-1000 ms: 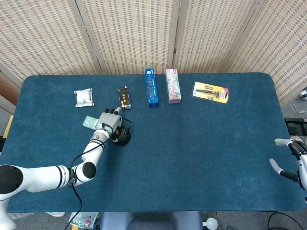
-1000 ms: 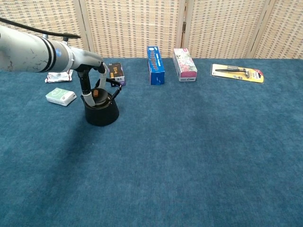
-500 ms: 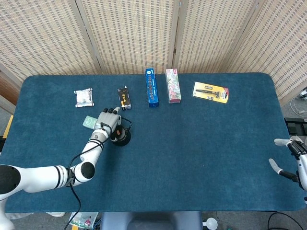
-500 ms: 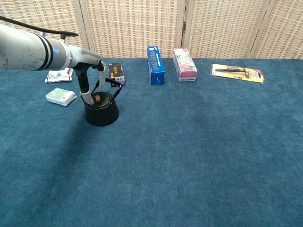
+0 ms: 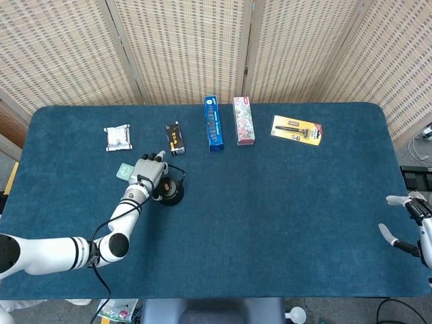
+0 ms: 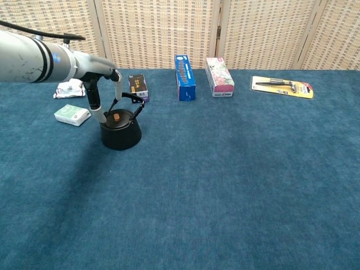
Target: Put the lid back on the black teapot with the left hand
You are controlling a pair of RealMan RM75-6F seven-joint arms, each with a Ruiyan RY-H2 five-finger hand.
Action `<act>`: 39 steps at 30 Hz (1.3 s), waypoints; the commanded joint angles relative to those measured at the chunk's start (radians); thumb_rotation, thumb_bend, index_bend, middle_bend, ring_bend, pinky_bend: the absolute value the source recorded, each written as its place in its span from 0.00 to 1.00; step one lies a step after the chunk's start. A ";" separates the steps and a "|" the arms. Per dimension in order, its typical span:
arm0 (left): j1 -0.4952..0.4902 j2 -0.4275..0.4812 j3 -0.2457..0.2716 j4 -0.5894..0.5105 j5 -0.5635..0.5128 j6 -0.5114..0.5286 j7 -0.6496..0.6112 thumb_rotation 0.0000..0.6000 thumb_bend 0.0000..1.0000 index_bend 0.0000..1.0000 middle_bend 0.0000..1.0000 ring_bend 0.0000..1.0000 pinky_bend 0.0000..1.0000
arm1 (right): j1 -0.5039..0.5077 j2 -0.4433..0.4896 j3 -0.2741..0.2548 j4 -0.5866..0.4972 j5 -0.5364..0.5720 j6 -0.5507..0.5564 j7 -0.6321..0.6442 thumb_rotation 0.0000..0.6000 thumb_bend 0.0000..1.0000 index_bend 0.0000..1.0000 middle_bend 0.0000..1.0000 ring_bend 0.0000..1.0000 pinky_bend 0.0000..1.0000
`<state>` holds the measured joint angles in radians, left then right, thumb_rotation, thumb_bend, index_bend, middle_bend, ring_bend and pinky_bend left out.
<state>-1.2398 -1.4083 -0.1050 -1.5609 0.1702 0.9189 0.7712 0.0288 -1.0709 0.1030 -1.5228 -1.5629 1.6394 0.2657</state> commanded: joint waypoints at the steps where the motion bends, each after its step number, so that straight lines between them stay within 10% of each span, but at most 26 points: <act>1: 0.036 0.043 0.011 -0.080 0.058 0.064 -0.021 1.00 0.07 0.30 0.00 0.00 0.08 | 0.000 -0.001 -0.002 -0.001 -0.004 0.001 -0.005 1.00 0.26 0.32 0.38 0.33 0.48; 16: 0.320 0.245 0.140 -0.378 0.486 0.340 -0.170 1.00 0.07 0.32 0.00 0.00 0.11 | 0.004 -0.010 -0.001 -0.012 0.000 -0.007 -0.047 1.00 0.26 0.32 0.38 0.33 0.48; 29: 0.676 0.274 0.351 -0.380 0.951 0.603 -0.313 1.00 0.07 0.33 0.00 0.00 0.11 | 0.016 -0.023 -0.004 -0.026 -0.002 -0.028 -0.109 1.00 0.26 0.32 0.38 0.33 0.48; 39: 0.884 0.228 0.373 -0.314 1.152 0.769 -0.351 1.00 0.07 0.34 0.00 0.00 0.11 | 0.022 -0.036 -0.008 -0.030 -0.010 -0.033 -0.147 1.00 0.26 0.32 0.38 0.33 0.48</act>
<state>-0.3824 -1.1659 0.2675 -1.8941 1.2977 1.6671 0.4316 0.0498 -1.1066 0.0953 -1.5526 -1.5727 1.6073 0.1195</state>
